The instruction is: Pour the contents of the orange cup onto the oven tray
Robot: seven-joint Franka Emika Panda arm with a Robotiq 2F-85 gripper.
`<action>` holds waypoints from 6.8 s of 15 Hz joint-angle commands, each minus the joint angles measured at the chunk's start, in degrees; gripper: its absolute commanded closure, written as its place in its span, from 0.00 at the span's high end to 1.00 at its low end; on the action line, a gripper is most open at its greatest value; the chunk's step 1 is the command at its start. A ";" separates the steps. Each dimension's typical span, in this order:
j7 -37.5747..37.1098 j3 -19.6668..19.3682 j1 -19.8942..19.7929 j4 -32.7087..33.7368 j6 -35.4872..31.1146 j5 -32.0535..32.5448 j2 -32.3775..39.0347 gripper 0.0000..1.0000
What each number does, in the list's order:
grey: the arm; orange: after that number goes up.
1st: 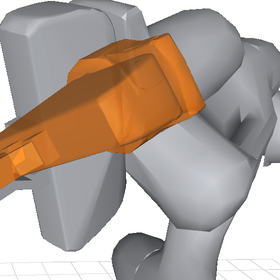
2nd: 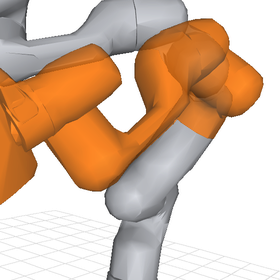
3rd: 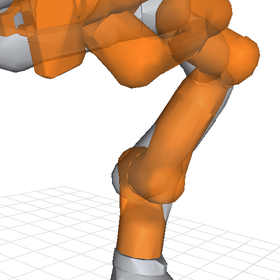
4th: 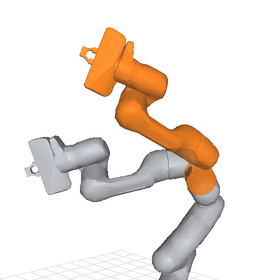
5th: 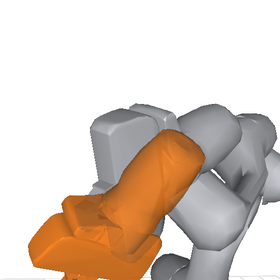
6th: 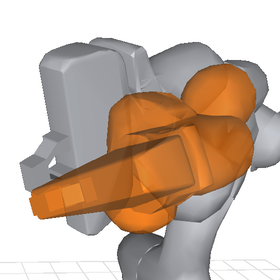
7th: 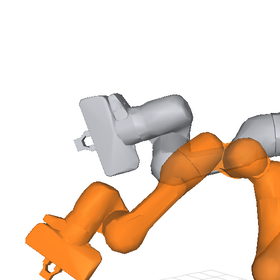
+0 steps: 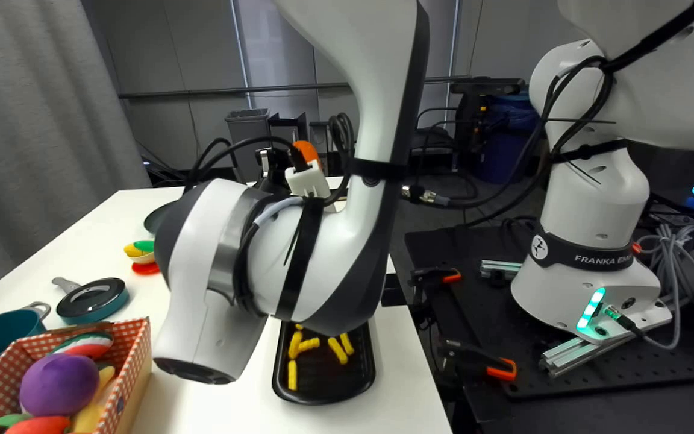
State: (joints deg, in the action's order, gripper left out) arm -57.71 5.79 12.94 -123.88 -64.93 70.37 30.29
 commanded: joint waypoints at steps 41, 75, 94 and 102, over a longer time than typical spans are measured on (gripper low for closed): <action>-11.26 -1.66 -9.73 -3.37 -62.29 0.91 -2.36 0.01; 51.04 -5.13 -13.38 -12.02 -74.76 -55.05 -31.03 0.01; 51.55 -7.40 -12.36 2.79 -75.46 -54.82 -12.04 0.01; 51.07 -8.04 -12.01 5.74 -77.97 -55.98 -6.14 0.01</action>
State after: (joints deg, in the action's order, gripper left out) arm -7.22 -1.70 0.52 -120.57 -141.50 16.09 21.56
